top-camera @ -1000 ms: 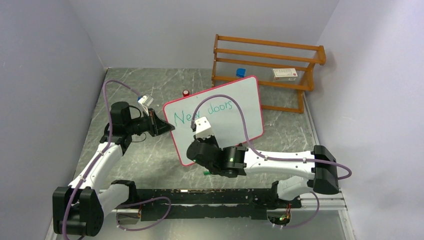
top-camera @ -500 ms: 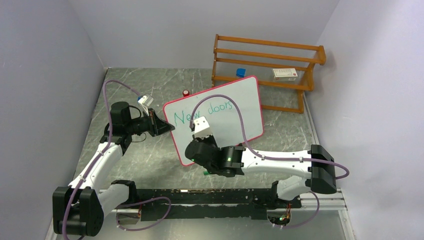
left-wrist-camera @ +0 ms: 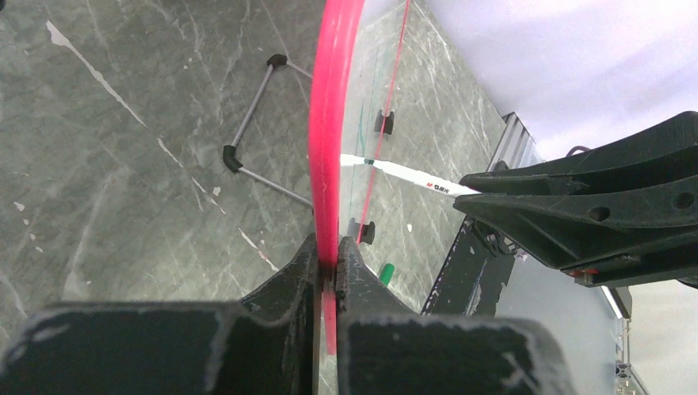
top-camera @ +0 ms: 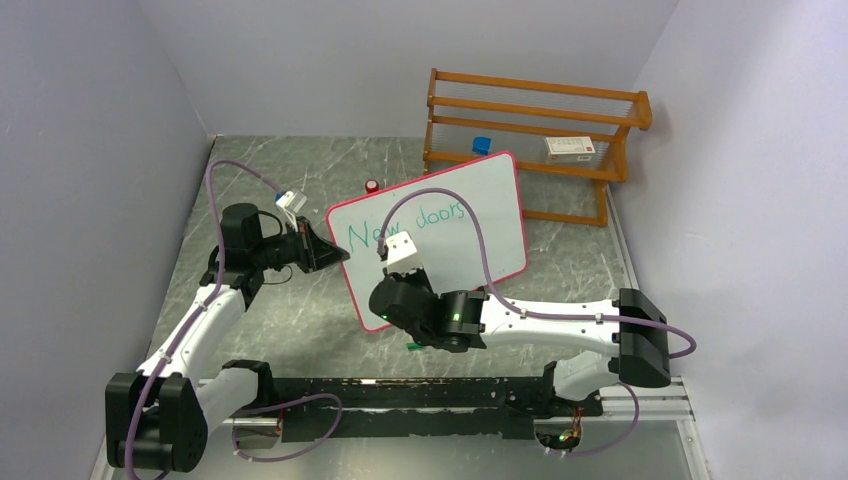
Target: Write a sentence on the whiteboard
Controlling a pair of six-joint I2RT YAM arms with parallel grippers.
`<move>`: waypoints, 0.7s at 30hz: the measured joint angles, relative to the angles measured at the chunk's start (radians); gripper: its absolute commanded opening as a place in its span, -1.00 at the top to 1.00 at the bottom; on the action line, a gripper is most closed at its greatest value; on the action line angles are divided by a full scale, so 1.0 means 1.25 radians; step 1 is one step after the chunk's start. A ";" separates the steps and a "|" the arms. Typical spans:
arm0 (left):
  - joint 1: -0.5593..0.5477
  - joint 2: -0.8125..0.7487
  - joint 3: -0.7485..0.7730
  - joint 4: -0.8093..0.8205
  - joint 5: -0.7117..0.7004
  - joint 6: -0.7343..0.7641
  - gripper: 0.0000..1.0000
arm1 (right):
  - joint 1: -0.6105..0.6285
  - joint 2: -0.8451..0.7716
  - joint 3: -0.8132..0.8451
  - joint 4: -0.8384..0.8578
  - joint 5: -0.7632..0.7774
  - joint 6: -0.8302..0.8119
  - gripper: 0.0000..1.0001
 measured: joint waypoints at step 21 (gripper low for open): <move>0.000 0.004 0.000 -0.001 -0.012 0.003 0.90 | 0.000 0.010 0.000 0.015 -0.050 -0.013 1.00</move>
